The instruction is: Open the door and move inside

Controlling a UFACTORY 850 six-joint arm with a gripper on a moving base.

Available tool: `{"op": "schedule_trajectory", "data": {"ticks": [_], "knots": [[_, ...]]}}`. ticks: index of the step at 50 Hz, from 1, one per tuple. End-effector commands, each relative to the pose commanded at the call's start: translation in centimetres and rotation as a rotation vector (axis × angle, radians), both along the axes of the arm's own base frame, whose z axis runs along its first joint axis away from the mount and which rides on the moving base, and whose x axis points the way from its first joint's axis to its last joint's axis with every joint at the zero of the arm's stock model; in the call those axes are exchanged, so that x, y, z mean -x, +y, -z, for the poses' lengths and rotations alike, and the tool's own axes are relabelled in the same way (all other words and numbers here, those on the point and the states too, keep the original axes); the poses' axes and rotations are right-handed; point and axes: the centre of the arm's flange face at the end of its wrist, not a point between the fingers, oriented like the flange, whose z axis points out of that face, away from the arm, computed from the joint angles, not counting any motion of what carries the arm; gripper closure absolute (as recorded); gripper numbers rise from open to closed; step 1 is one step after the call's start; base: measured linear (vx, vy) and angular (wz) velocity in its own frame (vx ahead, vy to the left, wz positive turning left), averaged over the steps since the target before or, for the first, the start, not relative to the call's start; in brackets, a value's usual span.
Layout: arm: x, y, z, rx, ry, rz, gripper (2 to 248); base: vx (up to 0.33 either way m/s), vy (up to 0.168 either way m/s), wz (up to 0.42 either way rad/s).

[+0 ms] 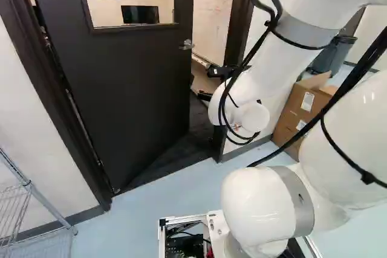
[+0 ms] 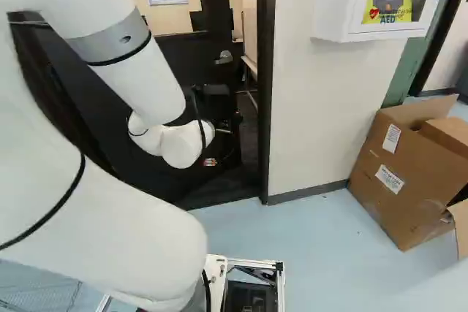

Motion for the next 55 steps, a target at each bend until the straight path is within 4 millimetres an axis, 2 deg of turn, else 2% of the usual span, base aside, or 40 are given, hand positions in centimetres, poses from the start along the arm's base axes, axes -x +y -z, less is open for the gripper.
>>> {"op": "schedule_trajectory", "data": {"ticks": [34,55], "knots": [[0.00,0.00,0.00,0.000,0.000,0.000,3,0.071,0.075,0.128],[0.00,0.00,0.00,0.000,0.000,0.000,3,0.092,0.049,0.053]]}}
